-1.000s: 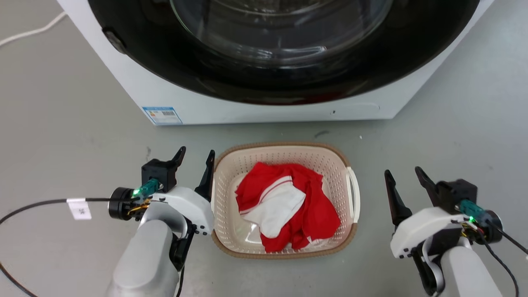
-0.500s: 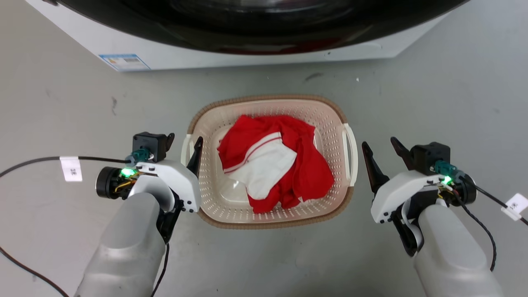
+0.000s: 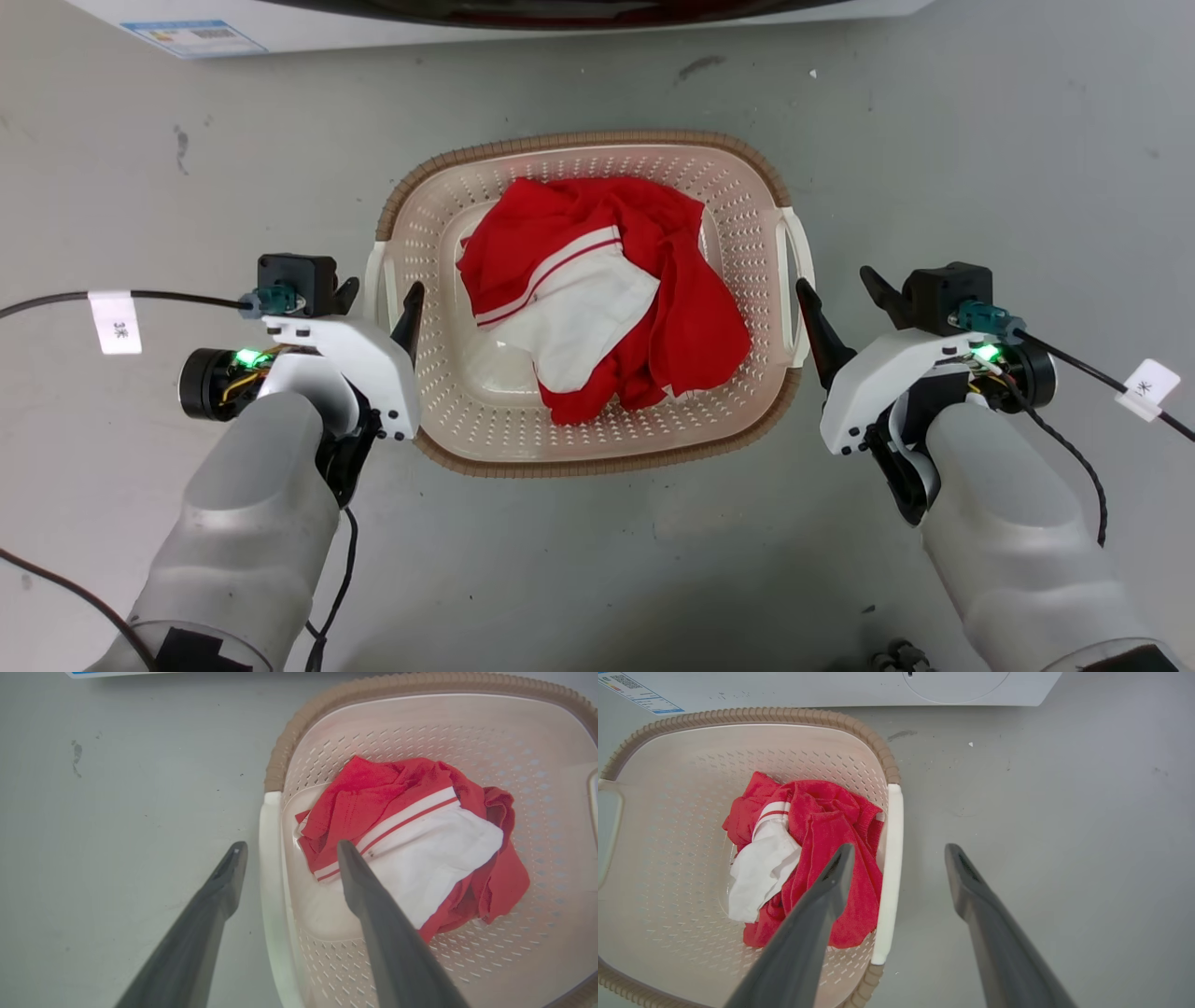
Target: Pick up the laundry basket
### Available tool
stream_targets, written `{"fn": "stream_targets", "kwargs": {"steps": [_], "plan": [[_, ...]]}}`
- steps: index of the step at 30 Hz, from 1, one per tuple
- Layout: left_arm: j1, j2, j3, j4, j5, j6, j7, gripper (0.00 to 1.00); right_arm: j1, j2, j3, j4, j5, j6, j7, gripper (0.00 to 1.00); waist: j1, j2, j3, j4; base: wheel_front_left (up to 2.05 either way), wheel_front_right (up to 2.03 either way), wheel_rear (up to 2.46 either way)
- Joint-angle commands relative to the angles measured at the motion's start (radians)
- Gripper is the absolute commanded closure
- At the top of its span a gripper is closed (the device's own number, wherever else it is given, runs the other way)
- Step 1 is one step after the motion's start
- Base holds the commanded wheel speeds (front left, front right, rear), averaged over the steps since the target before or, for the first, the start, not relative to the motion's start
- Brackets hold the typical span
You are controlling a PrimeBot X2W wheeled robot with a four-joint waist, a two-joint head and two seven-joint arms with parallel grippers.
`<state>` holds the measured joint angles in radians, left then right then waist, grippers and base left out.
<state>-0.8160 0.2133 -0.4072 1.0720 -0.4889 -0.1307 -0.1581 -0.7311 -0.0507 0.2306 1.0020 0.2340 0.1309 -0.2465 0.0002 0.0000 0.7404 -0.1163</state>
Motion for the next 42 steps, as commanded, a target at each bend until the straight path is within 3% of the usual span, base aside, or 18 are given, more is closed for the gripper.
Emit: {"fn": "stream_targets", "kwargs": {"steps": [1,18,20,21,22,31,42], "plan": [[-0.018,0.008,-0.011,0.009,-0.019,0.0,0.013,0.0,-0.023,0.001,0.014,0.022,0.013,0.0,-0.005,0.0,-0.0002,0.0,0.016,0.0,0.0,0.0,0.0],[-0.087,0.055,-0.113,0.063,-0.201,0.0,0.168,0.0,-0.153,0.001,0.225,0.156,0.207,0.0,0.091,0.0,-0.0002,0.0,0.102,-0.015,0.0,0.0,0.0],[-0.095,0.058,-0.122,0.061,-0.218,0.0,0.18,0.78,-0.167,0.001,0.247,0.16,0.234,0.0,0.107,0.7,-0.0002,0.0,0.106,-0.015,0.0,0.0,0.0],[-0.096,0.059,-0.128,0.06,-0.226,0.0,0.191,1.0,-0.174,0.001,0.256,0.161,0.246,0.0,0.111,0.96,-0.0002,0.0,0.107,-0.016,0.0,0.0,0.0],[-0.096,0.06,-0.135,0.059,-0.231,0.0,0.197,1.0,-0.18,0.001,0.265,0.163,0.255,0.0,0.114,1.0,-0.0002,0.0,0.108,-0.016,0.0,0.0,0.0],[-0.105,0.071,-0.191,0.053,-0.279,0.0,0.211,1.0,-0.209,-0.001,0.336,0.188,0.323,0.0,0.122,1.0,-0.0002,0.0,0.103,-0.015,0.0,0.0,0.0],[-0.108,0.041,-0.239,0.069,-0.361,0.0,0.284,1.0,-0.21,0.001,0.389,0.221,0.414,0.0,0.205,1.0,-0.0002,0.0,0.041,-0.002,0.0,0.0,0.0]]}}
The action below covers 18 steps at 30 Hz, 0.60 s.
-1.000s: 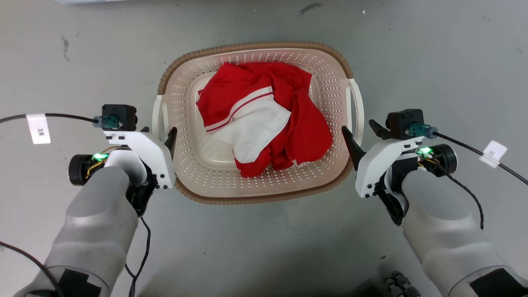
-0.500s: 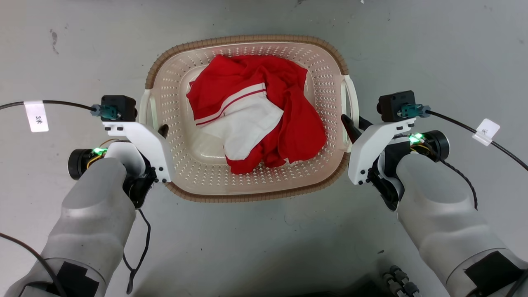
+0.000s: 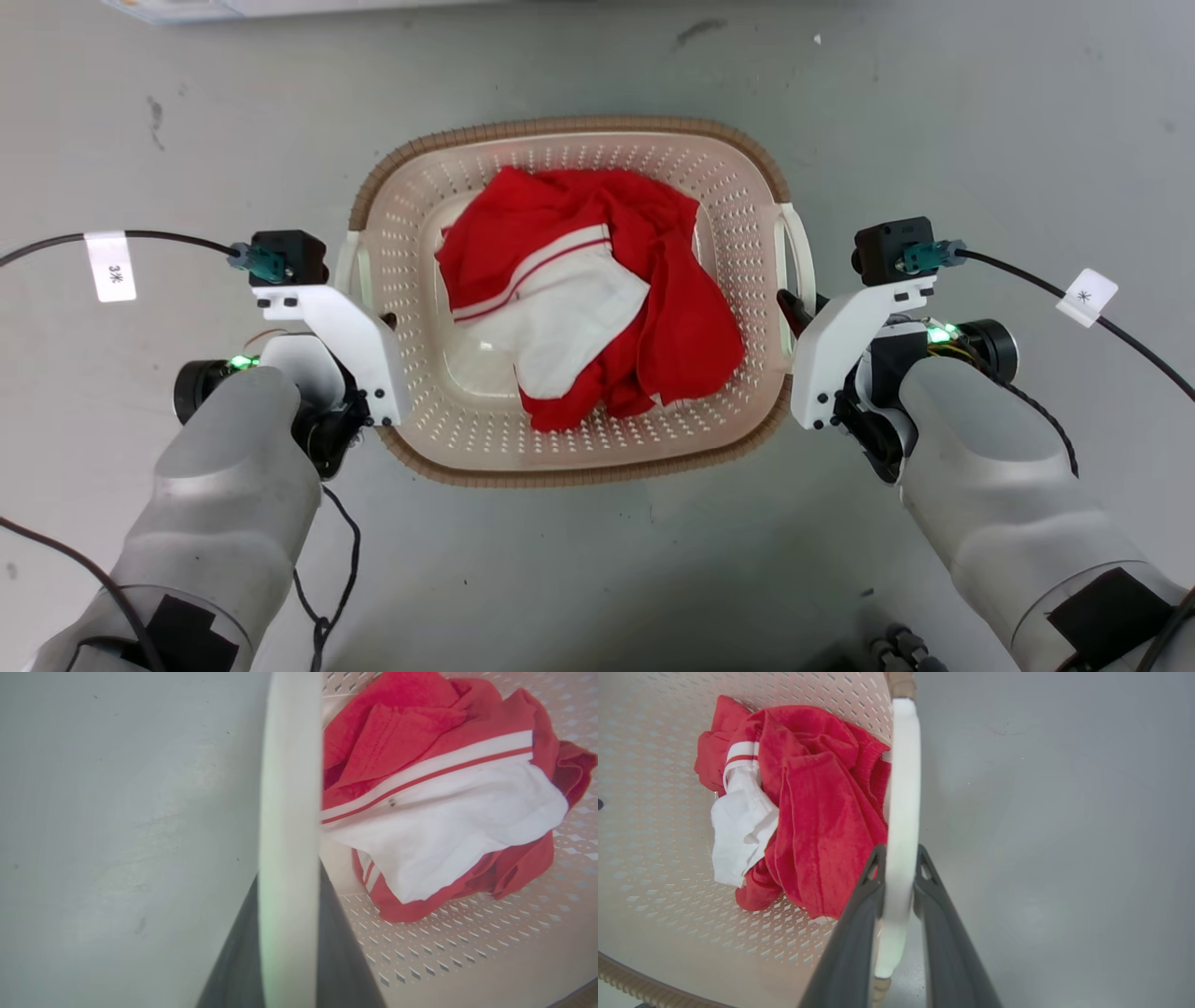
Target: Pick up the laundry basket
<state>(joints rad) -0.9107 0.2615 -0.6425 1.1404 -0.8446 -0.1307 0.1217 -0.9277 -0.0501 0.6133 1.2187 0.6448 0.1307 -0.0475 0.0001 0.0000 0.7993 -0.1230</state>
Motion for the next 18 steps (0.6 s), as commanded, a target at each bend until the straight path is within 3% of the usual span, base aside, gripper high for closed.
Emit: {"fn": "stream_targets", "kwargs": {"steps": [1,9,18], "plan": [[-0.014,-0.01,-0.008,0.003,-0.012,0.0,0.009,1.0,-0.015,0.0,0.01,0.011,0.009,0.0,0.018,1.0,-0.0001,0.0,-0.029,0.006,0.0,0.0,0.0],[-0.012,-0.04,-0.029,0.009,-0.063,-0.002,0.052,1.0,-0.02,-0.004,0.018,0.043,0.042,0.0,0.119,1.0,-0.0001,0.0,-0.124,0.018,0.0,0.0,0.0],[0.014,-0.065,-0.06,0.012,-0.14,-0.003,0.168,1.0,0.001,-0.033,0.027,0.06,0.089,0.0,0.304,1.0,-0.0001,0.0,-0.278,0.042,0.0,0.0,0.0]]}}
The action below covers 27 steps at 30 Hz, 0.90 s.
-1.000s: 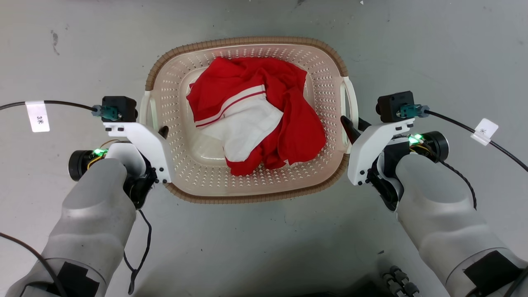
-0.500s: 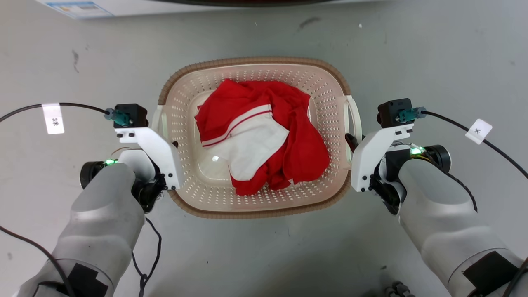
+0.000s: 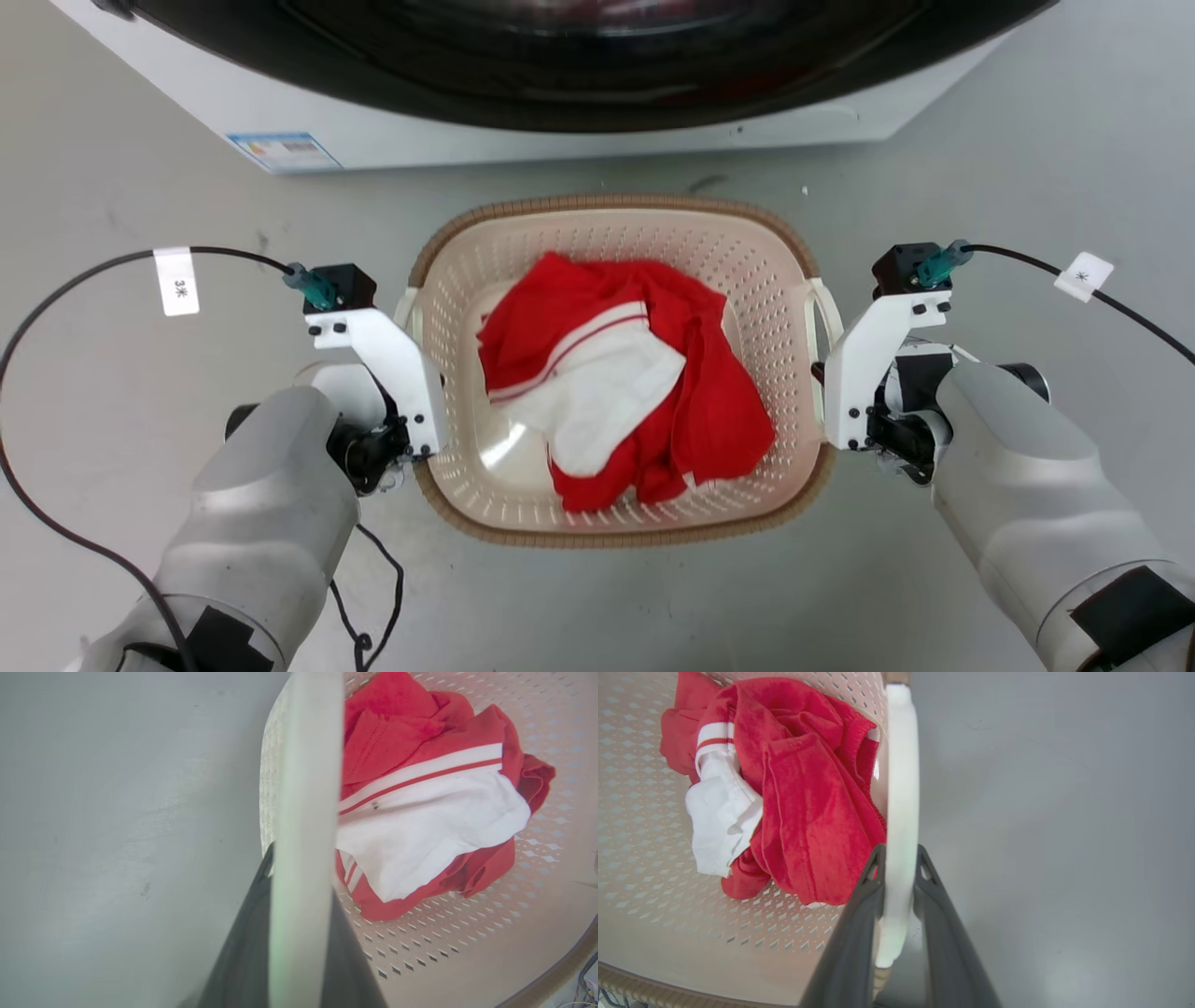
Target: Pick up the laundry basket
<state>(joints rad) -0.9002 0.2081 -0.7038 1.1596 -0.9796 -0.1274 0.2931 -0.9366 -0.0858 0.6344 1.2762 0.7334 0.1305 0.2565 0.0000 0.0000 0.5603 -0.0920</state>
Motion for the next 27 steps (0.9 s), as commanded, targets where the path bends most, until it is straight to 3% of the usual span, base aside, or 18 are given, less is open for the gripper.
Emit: {"fn": "stream_targets", "kwargs": {"steps": [1,10,27], "plan": [[0.008,-0.013,-0.002,-0.005,-0.014,-0.006,0.014,1.0,0.012,0.001,0.008,0.004,0.004,0.0,0.021,1.0,0.0,0.0,-0.055,0.012,0.0,0.0,0.0],[0.029,-0.01,-0.019,0.021,-0.07,-0.006,0.126,1.0,0.023,-0.004,0.022,0.008,0.037,0.0,0.164,1.0,0.0,0.0,-0.182,0.022,0.0,0.0,0.0],[0.097,-0.035,-0.039,0.074,-0.128,-0.006,0.222,1.0,0.068,0.002,0.01,0.013,0.071,0.0,0.377,1.0,0.0,0.0,-0.395,0.025,0.0,0.0,0.0]]}}
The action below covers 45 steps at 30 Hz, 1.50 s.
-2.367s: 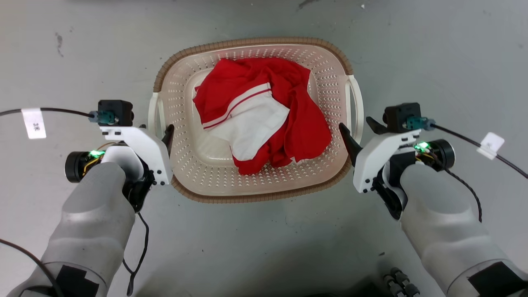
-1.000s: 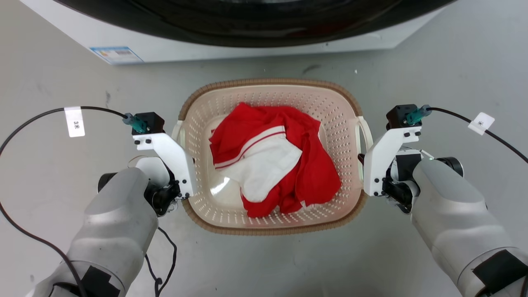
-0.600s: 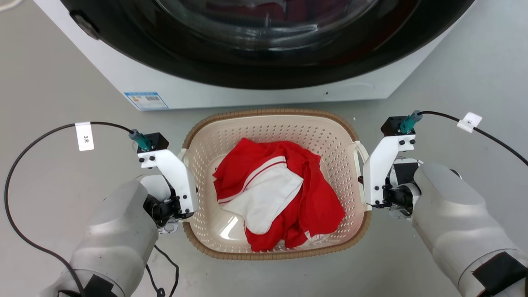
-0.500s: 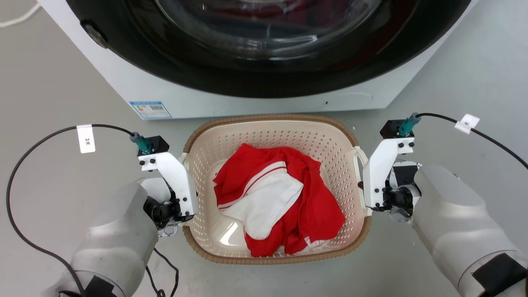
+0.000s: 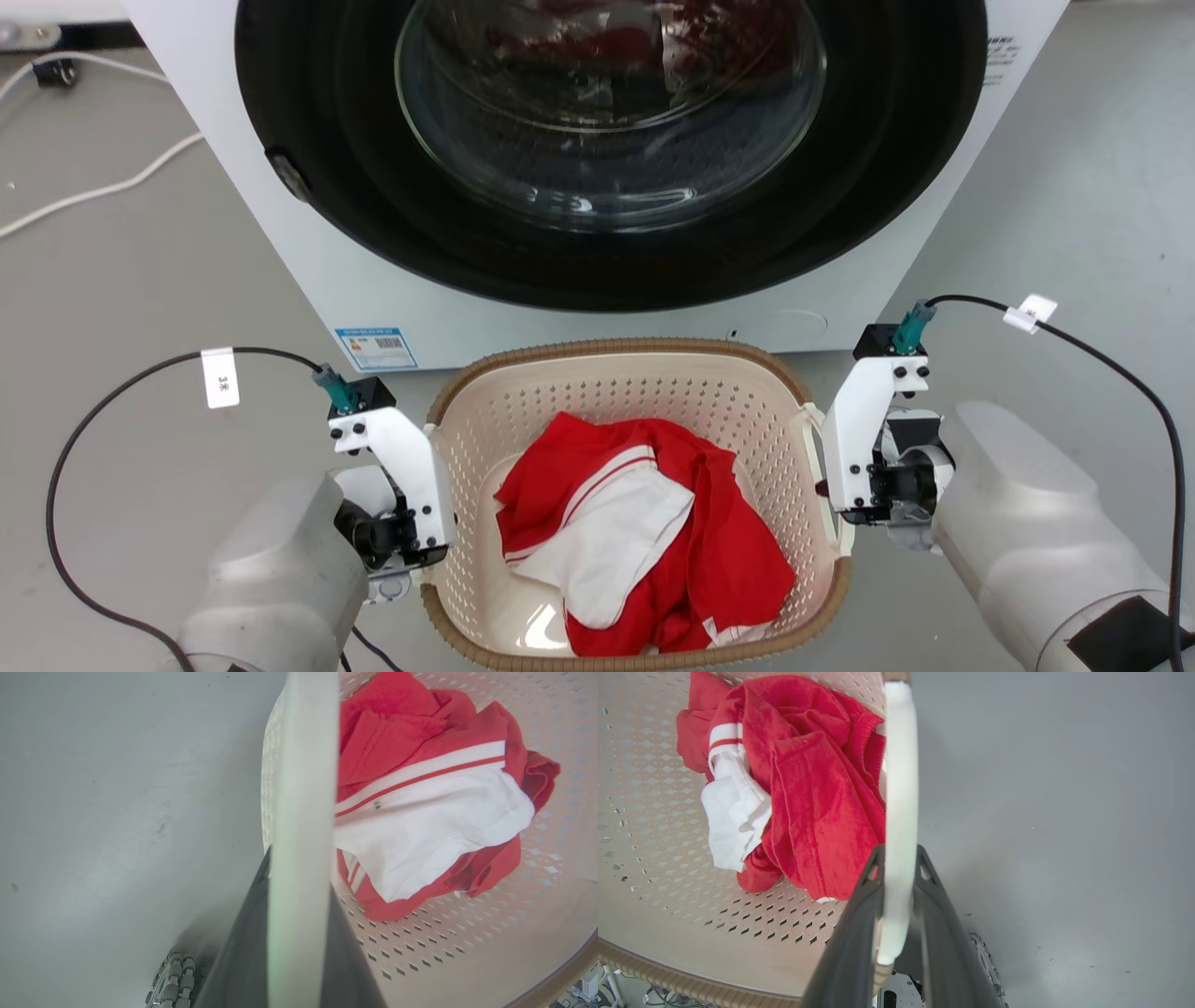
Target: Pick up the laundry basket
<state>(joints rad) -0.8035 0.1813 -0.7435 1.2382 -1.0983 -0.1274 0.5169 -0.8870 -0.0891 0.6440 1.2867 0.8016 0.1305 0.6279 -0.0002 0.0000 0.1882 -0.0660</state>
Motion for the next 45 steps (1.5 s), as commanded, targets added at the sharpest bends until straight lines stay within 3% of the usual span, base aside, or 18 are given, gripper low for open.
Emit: {"fn": "stream_targets", "kwargs": {"steps": [1,20,45], "plan": [[0.006,-0.008,0.0,-0.003,-0.011,-0.006,0.002,1.0,0.022,0.005,-0.002,0.002,0.002,0.0,0.017,1.0,0.0002,0.0,-0.034,-0.002,0.0,0.0,0.0],[0.139,-0.033,-0.015,0.006,-0.054,-0.006,0.003,1.0,0.139,0.012,-0.077,0.002,-0.062,0.0,0.121,1.0,0.0002,0.0,-0.201,-0.006,0.0,0.0,0.0],[0.17,-0.042,-0.034,0.009,-0.079,-0.006,0.001,1.0,0.176,0.038,-0.21,0.002,-0.168,0.001,0.167,1.0,0.0002,0.0,-0.208,-0.007,0.0,0.0,0.0]]}}
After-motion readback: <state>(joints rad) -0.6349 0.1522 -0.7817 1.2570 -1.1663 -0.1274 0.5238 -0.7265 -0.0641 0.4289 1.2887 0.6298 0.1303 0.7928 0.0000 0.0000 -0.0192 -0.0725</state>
